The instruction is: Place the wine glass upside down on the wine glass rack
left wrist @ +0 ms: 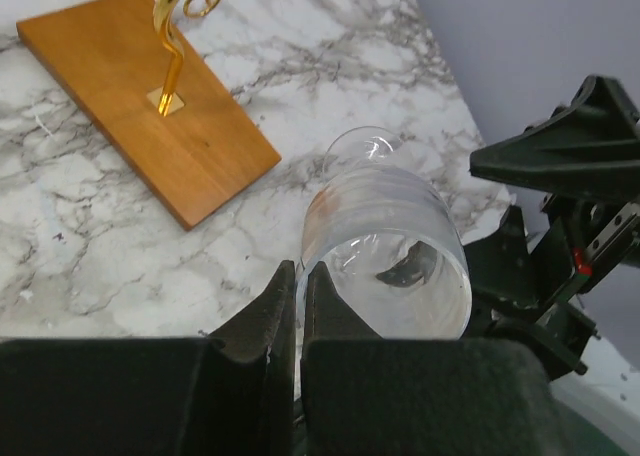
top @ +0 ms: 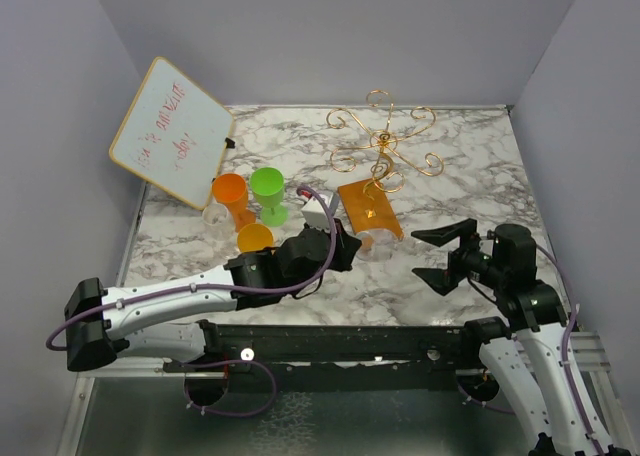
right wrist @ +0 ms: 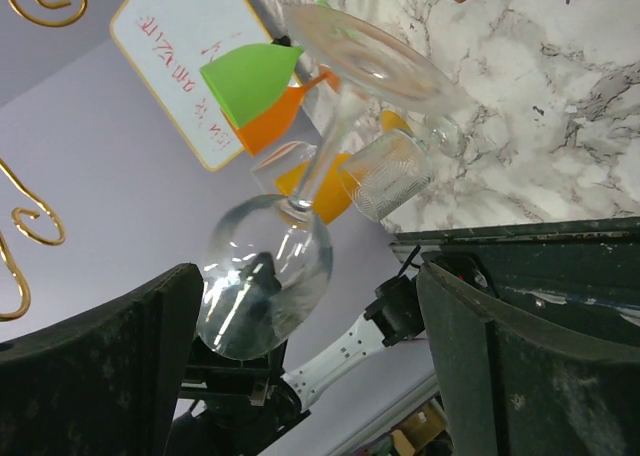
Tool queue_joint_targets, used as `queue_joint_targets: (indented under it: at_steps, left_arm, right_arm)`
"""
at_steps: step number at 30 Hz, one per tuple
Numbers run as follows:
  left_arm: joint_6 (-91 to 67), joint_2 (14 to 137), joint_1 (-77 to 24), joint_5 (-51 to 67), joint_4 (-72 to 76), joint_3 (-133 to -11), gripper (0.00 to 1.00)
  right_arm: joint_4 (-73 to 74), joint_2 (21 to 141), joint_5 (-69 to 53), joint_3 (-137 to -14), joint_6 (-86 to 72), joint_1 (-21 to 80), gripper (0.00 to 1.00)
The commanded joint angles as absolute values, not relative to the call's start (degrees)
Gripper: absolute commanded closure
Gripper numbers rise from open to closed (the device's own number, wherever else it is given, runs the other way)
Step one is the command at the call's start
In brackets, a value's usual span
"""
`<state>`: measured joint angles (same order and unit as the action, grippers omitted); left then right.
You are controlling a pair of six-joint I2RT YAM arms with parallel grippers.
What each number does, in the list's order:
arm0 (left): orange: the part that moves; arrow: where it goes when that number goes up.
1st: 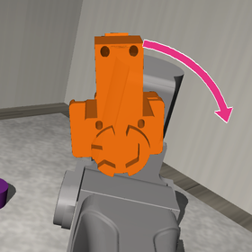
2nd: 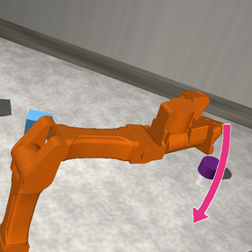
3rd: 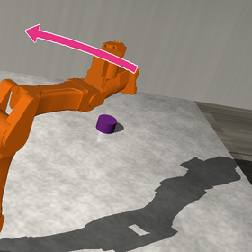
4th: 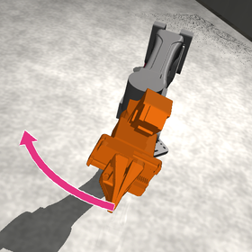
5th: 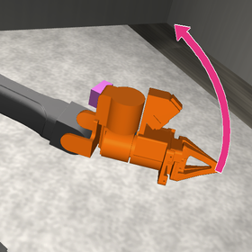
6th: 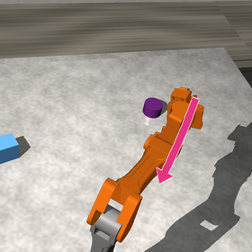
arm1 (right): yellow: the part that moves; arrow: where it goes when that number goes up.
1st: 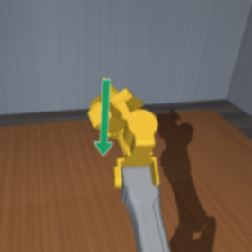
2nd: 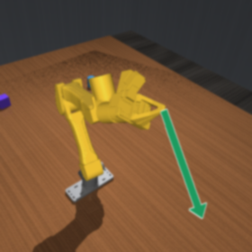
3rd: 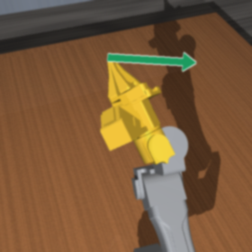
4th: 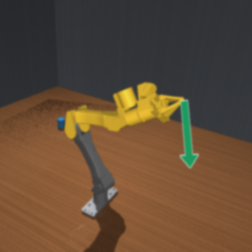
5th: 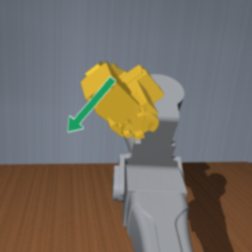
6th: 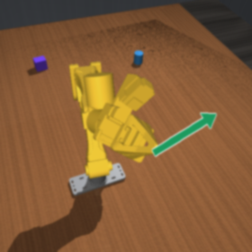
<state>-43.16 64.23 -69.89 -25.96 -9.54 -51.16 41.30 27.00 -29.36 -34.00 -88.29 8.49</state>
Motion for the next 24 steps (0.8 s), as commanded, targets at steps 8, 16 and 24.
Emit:
queue_joint_targets:
  at_steps: [8,16,24]
  left_arm:
    - [-41.95,64.40,-73.03,-37.57,14.23,-46.22,1.00]
    - [-42.28,64.67,-73.48,-37.45,15.64,-45.76,1.00]
    - [-41.22,65.44,-73.73,-37.36,19.01,-45.07,1.00]
  right_arm:
    - [35.64,28.91,-27.31,-35.00,-95.27,8.17,0.25]
    - [27.24,33.20,-26.80,-34.54,-97.00,8.17,0.27]
    - [21.09,34.01,-26.02,-32.26,-99.02,8.17,0.41]
